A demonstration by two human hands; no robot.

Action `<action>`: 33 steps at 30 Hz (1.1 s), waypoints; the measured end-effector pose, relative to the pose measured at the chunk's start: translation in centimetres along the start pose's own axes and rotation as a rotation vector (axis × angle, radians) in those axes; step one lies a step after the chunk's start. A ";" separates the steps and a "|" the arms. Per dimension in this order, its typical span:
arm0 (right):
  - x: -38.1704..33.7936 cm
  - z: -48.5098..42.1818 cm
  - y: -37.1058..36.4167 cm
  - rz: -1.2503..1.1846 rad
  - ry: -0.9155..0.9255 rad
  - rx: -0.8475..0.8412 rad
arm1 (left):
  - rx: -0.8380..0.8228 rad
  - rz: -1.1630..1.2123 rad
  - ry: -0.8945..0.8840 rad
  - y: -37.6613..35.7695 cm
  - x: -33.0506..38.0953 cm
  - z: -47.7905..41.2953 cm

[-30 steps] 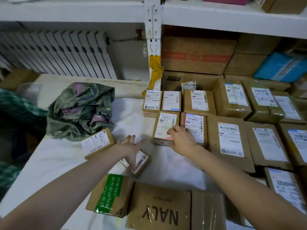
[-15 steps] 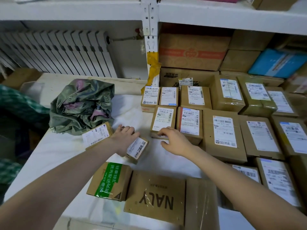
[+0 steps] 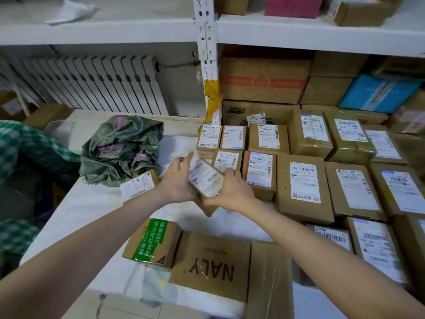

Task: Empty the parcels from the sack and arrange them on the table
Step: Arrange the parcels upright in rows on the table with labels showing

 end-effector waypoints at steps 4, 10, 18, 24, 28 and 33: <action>1.9 0.5 0.6 -0.327 -0.183 0.089 | -0.259 0.963 0.444 -1.5 -0.5 1.3; 0.1 0.9 -0.6 -0.474 -0.007 0.007 | -0.147 1.125 0.562 -1.8 -1.6 1.5; 1.4 0.8 -4.0 -0.926 -0.275 -0.409 | -0.568 1.170 0.519 -3.0 -3.5 1.1; -0.6 -2.8 -4.1 -0.946 -0.299 -0.113 | -0.585 1.083 0.515 -2.5 -5.5 -1.4; -2.6 -7.1 -4.2 -0.750 -0.248 -0.050 | -0.502 1.217 0.469 -1.3 -8.7 -5.1; -1.6 -9.2 -3.1 -0.465 -0.170 0.185 | -0.441 1.236 0.533 -3.0 -10.9 -9.2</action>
Point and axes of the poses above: each hand's wrist, its own z-axis away from the middle knuckle, its own y-axis out of the back of the hand, x = y × z, the point moved 5 cm from there along -z, towards the middle knuckle, and after that the axes turned 5 degrees about y, right-handed, at the moved point
